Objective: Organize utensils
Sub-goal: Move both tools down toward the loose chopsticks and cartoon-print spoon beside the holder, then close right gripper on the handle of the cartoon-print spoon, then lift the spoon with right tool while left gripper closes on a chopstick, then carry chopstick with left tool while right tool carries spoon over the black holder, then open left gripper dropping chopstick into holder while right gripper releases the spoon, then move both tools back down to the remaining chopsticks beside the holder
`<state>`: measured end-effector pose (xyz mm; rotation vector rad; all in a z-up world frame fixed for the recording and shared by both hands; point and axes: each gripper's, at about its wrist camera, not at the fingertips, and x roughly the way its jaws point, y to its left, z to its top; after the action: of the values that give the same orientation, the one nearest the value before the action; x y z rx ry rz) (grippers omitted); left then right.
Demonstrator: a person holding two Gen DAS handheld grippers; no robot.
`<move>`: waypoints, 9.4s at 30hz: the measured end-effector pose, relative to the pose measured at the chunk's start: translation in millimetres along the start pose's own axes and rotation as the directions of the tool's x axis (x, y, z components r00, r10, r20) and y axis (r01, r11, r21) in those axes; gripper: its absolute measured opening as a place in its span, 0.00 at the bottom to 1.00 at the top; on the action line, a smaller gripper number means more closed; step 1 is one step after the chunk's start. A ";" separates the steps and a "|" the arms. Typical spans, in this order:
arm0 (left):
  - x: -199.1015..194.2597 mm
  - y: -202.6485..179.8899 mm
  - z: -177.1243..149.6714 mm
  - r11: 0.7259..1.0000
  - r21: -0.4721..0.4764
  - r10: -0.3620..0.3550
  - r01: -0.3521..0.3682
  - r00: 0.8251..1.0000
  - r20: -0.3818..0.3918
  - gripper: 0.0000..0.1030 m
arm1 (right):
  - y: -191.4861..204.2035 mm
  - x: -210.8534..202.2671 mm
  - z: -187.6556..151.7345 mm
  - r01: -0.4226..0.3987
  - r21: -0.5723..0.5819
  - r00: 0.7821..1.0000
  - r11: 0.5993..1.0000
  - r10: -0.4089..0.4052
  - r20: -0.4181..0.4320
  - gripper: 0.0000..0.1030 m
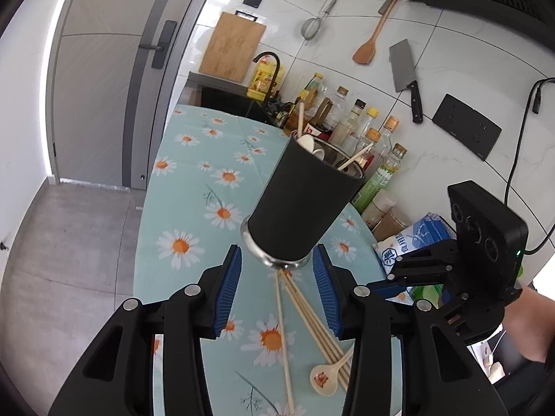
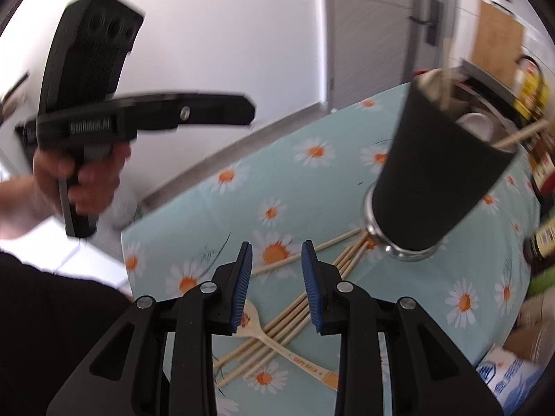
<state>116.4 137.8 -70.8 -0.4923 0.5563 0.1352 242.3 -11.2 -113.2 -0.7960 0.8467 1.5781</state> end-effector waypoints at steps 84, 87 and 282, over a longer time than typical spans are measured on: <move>120.7 -33.0 -47.2 0.980 0.188 0.160 -0.068 0.831 -0.533 0.41 | -23.1 -54.3 -39.8 0.093 0.059 0.992 0.994 -0.097 0.076 0.04; 128.8 -40.1 -47.8 0.972 0.223 0.186 -0.070 0.807 -0.560 0.39 | -30.7 -67.3 -44.3 0.092 0.112 0.984 0.989 -0.108 0.141 0.04; 31.4 10.7 -61.1 0.993 -0.023 0.106 -0.115 0.962 -0.252 0.31 | -68.1 62.2 -24.0 0.230 0.668 0.940 0.708 0.015 -0.340 0.17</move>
<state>111.3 117.5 -137.1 -0.5187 0.8311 0.1918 301.3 7.8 -185.5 -0.5210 1.4958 0.8875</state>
